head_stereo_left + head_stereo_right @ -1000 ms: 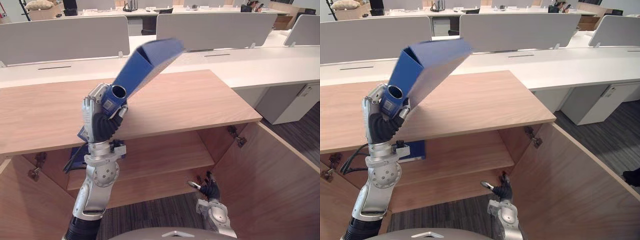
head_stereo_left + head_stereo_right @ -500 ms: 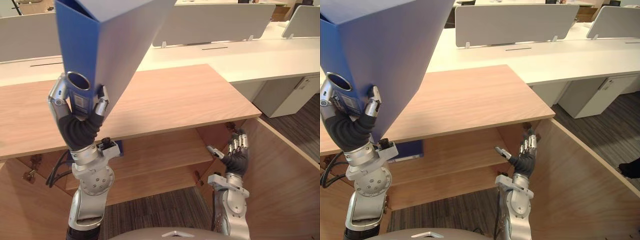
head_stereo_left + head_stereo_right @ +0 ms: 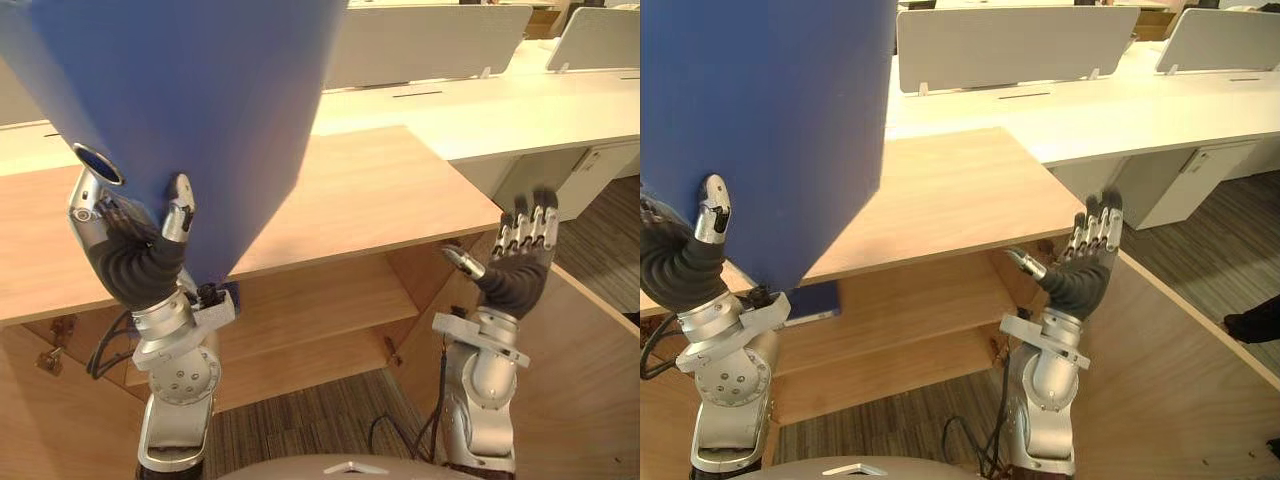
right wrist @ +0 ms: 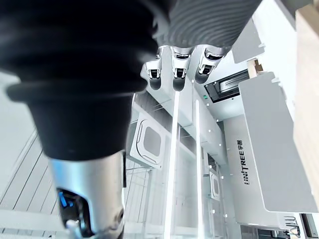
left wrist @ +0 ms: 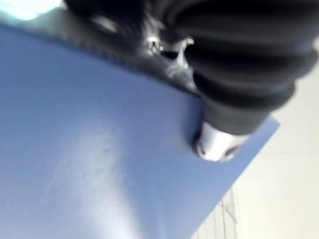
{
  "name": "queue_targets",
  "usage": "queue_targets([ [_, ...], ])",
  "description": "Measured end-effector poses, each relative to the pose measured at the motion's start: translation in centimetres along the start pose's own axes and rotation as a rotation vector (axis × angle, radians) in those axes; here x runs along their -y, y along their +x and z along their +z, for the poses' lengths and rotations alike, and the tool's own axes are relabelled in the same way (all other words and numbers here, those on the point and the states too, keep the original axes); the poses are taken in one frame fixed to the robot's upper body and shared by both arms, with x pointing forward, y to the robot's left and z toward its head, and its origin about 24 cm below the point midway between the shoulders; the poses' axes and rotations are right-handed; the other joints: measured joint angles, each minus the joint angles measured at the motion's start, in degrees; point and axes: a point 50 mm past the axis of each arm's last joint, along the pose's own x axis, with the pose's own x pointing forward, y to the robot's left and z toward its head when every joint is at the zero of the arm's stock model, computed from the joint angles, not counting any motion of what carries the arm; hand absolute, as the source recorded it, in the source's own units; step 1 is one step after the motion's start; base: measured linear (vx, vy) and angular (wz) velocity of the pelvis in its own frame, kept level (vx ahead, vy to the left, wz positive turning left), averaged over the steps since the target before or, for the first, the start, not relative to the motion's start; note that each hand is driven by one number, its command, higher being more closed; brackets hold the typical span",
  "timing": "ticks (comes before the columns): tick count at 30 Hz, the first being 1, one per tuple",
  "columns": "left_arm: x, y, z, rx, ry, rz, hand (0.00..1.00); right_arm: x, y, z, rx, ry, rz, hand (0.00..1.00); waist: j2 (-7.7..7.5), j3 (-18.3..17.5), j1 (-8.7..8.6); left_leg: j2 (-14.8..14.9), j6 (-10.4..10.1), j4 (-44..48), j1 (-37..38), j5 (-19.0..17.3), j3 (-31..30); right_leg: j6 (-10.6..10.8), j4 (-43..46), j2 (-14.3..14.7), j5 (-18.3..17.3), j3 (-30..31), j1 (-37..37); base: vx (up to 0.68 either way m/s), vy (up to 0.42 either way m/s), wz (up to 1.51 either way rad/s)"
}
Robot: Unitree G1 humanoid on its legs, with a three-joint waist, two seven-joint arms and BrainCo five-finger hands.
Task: Walk over to the cabinet, pick up the folder, carry it to the office cabinet, place the folder inside the office cabinet, then close the office cabinet door
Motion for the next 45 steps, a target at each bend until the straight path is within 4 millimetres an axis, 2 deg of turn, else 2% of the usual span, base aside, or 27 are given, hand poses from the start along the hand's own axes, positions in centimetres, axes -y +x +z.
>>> queue_targets([
  [5, 1.1, -0.4, 0.1, -0.053, -0.168, -0.079, 1.0, -1.1, 1.3, 0.6, 0.063, 0.015, 0.093, 0.0, -0.01, 0.03, 0.7, -0.16, 0.25, -0.01, -0.45, 0.21, -0.79, 0.07, -0.08, -0.17, 0.02, -0.99, 0.02, 0.0, -0.014, 0.07],
  [11, 1.9, -1.0, -0.6, -0.11, -0.249, -0.169, 1.0, -1.7, 2.6, 0.7, 0.086, 0.067, 0.18, 0.0, -0.12, 0.14, 1.28, -0.49, 0.68, -0.02, -1.08, 0.83, -2.33, 0.12, -0.01, -0.56, 0.05, -2.44, 0.25, -0.02, -0.013, 0.15],
  [22, 2.7, -1.9, -1.9, -0.185, -0.322, -0.362, 1.0, -1.5, 4.3, -1.8, -0.031, 0.078, 0.355, 0.0, -0.29, 0.3, 2.27, -0.55, 0.73, -0.06, -1.45, 2.06, -3.4, 0.3, 0.36, -0.69, 0.12, -3.21, 0.07, -0.05, -0.002, 0.05],
  [28, 2.9, -2.1, -2.6, -0.207, -0.326, -0.448, 1.0, -1.2, 5.1, -2.1, -0.062, 0.047, 0.488, 0.0, -0.54, 0.43, 2.58, -0.62, 0.92, -0.08, -2.2, 2.79, -4.54, 0.45, 0.05, -0.78, 0.46, -4.43, 0.07, -0.01, 0.001, 0.09],
  [29, 2.9, -2.2, -2.8, -0.213, -0.329, -0.453, 1.0, -1.3, 5.3, -2.1, -0.067, 0.041, 0.513, 1.0, -0.55, 0.43, 2.66, -0.62, 0.84, -0.08, -2.21, 2.87, -4.57, 0.43, 0.05, -0.78, 0.5, -4.47, 0.07, -0.01, 0.001, 0.06],
  [36, 2.7, -1.8, -3.3, -0.209, -0.301, -0.481, 1.0, -2.0, 5.5, -2.7, -0.101, 0.029, 0.647, 1.0, -0.62, 0.4, 2.76, -0.59, 0.93, -0.09, -2.4, 3.16, -4.59, 0.37, 0.01, -0.76, 0.77, -4.46, -0.06, 0.0, 0.0, 0.0],
  [45, 2.3, -1.9, -4.6, -0.228, -0.224, -0.5, 1.0, -2.6, 5.1, -3.8, -0.152, -0.012, 0.703, 1.0, -0.71, 0.36, 2.81, -0.58, 0.95, -0.09, -2.99, 3.42, -4.61, 0.13, -0.86, -0.73, 1.34, -4.49, -0.19, 0.0, 0.0, 0.0],
])
